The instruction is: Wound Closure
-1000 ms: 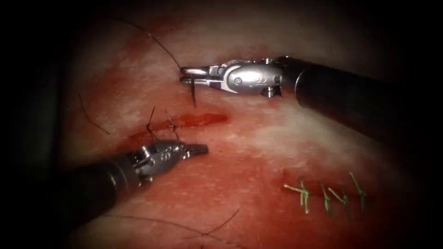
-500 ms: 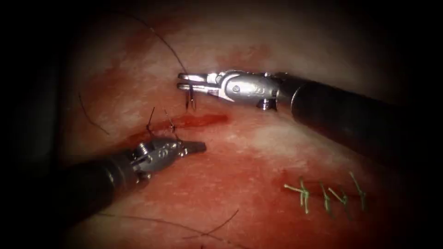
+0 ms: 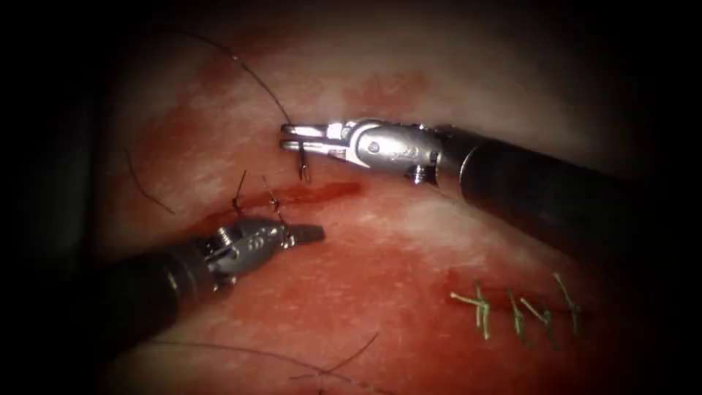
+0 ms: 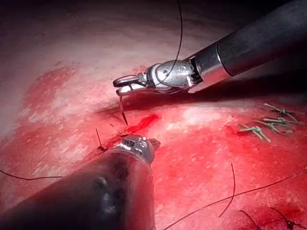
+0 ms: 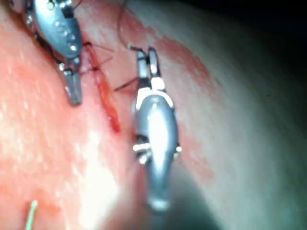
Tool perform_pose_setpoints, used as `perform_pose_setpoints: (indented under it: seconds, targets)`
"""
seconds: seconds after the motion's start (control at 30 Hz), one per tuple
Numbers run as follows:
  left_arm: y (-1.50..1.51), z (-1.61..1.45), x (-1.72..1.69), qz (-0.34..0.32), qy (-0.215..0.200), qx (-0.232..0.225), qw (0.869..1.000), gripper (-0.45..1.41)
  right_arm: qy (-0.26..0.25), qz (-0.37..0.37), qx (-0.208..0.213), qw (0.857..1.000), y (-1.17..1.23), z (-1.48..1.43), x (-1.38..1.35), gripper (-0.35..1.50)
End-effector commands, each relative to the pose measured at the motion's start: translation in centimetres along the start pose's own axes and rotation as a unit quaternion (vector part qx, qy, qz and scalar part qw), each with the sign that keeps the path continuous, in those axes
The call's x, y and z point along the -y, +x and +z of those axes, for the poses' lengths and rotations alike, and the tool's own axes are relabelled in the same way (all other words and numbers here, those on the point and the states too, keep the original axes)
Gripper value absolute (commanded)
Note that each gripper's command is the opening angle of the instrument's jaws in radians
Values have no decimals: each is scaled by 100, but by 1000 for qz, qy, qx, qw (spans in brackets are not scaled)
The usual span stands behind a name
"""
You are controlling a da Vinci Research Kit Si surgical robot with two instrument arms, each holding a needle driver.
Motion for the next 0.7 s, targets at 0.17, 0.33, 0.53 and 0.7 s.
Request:
perform_pose_setpoints:
  seconds: [0.17,0.33,0.53,0.7]
  targets:
    - [-2,8,1,-2,-1,0,1000,-37,1,-14,-1,1000,-4,9,3,-35]
    - [-2,7,2,-3,-1,0,1000,-37,2,-19,0,1000,-7,7,10,-35]
    - [-2,6,2,-2,-2,0,1000,-38,-2,-9,0,1000,-12,7,15,-35]
    - [-2,5,3,-3,-2,0,1000,-40,7,58,-12,998,-16,4,25,-35]
